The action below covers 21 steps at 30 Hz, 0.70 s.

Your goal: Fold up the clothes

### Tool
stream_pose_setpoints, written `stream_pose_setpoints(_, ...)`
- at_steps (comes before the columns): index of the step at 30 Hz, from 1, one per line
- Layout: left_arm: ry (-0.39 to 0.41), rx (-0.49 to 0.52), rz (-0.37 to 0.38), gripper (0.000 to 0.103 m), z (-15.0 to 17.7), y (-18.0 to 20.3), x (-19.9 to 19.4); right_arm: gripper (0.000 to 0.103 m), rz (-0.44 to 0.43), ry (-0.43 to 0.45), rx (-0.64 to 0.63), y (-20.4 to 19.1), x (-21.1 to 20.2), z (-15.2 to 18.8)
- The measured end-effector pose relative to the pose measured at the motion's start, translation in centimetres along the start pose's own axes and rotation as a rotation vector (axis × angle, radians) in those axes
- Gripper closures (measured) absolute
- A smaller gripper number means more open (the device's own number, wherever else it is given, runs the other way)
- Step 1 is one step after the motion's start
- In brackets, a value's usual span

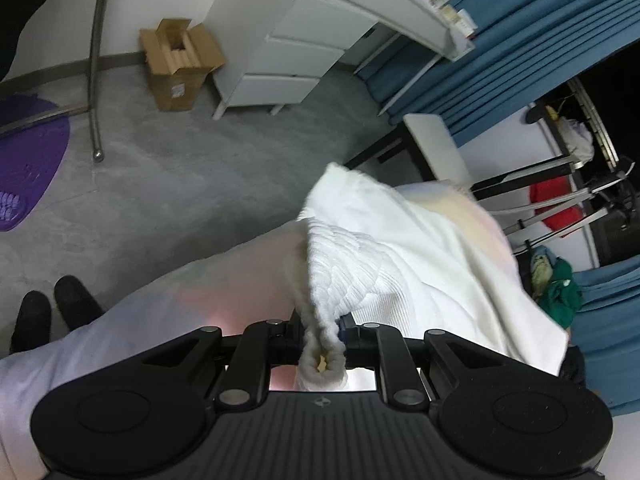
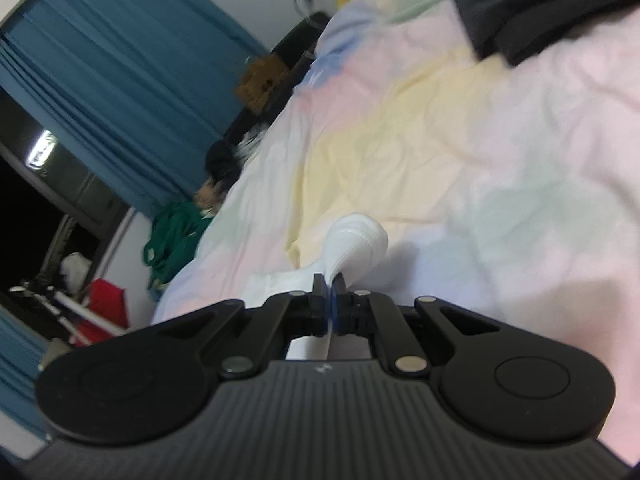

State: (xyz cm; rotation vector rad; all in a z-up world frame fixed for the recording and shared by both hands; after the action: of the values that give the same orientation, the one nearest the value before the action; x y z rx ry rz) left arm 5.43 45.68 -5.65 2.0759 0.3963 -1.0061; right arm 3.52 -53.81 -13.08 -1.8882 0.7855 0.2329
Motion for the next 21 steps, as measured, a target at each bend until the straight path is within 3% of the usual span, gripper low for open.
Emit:
stream_pose_setpoints(4,-0.023,0.029,-0.045,0.087,0.9,-2.1,1.7,0.098,0.147,-0.02,0.007,2.4,-0.9,0.0)
stream_pose_setpoints(7,-0.029,0.099,-0.084,0.086,1.7,-2.3,3.1,0.098,0.263,-0.127,0.06,5.3,1.0,0.8)
stream_pose_setpoints(11,-0.019,0.208,-0.124,0.081,2.7,-1.6,4.2,0.098,0.288,-0.167,0.058,6.1,2.5,1.3)
stream_pose_setpoints(18,0.069,0.419,-0.199,0.051,4.5,1.6,0.8,0.093,0.269,-0.141,-0.015,4.3,1.9,0.5)
stream_pose_setpoints(19,0.08,0.443,-0.206,0.043,4.7,2.0,0.2,0.091,0.266,-0.121,-0.042,3.6,1.6,0.4)
stream_pose_setpoints(21,0.118,0.511,-0.223,0.028,5.7,3.4,-1.4,0.072,0.258,-0.081,-0.097,2.3,1.0,0.0)
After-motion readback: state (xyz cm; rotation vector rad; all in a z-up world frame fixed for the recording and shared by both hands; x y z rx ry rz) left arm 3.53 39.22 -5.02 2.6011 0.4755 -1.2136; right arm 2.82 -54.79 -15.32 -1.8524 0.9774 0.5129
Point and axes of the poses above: each gripper's, at about its wrist camera, not at the fingertips, and x roughly the way its jaws point, y to its right, z to its underside, the point moved 6 cm from there along x, roughly the way its jaws point, and after that the axes turned 7 degrees about x, right-handed, at the moved point
